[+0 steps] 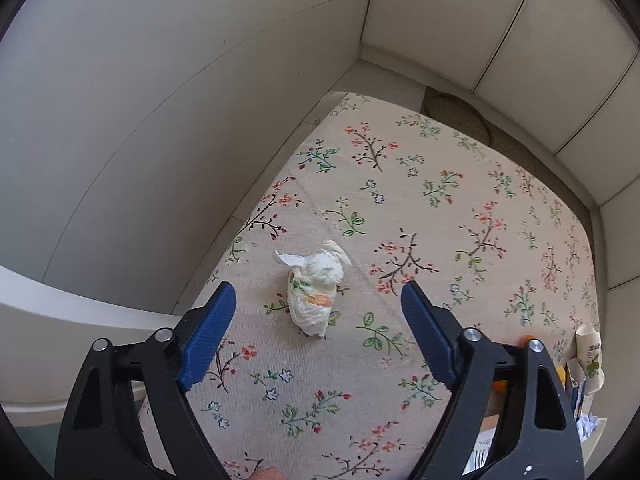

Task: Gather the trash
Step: 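Reach the left tool to the crumpled tissue and close on it, then lift the tissue with the left tool while the right tool grasps the white paper cup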

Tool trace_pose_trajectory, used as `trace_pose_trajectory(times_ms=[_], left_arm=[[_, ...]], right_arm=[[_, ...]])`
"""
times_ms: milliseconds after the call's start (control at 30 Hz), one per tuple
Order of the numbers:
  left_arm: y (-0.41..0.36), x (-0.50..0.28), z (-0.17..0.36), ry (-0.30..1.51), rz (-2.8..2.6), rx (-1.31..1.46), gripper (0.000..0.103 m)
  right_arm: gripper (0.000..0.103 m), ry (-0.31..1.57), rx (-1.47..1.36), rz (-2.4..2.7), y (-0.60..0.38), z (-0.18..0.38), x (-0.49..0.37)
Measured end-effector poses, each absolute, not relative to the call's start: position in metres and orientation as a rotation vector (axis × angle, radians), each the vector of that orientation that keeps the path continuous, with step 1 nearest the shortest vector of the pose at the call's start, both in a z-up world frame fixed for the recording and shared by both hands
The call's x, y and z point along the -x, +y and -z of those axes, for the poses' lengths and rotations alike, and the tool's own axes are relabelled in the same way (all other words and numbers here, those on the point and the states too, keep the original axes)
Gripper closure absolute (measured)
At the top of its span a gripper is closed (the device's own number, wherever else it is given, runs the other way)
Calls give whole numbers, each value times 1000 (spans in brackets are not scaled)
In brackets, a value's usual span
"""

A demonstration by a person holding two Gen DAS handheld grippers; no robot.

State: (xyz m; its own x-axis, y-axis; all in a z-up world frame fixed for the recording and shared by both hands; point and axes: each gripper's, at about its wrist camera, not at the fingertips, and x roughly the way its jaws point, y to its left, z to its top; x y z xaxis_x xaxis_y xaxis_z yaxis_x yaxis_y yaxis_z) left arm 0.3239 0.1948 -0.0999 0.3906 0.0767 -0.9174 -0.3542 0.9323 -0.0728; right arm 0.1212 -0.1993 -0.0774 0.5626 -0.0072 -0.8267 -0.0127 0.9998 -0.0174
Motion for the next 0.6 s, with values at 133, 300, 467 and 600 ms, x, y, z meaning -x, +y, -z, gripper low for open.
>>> trace_pose_trajectory(times_ms=[133, 300, 467, 600], left_arm=[[205, -332, 116, 1151, -299, 311, 37], [206, -337, 133, 1172, -283, 323, 50], [206, -334, 143, 1157, -286, 335, 74], [204, -325, 142, 1139, -287, 339, 75]], right_arm=[[6, 1006, -20, 11, -207, 86, -127], [6, 1043, -54, 20, -212, 96, -133], [6, 1063, -64, 30, -214, 103, -139], [6, 1068, -105, 29, -219, 103, -144]])
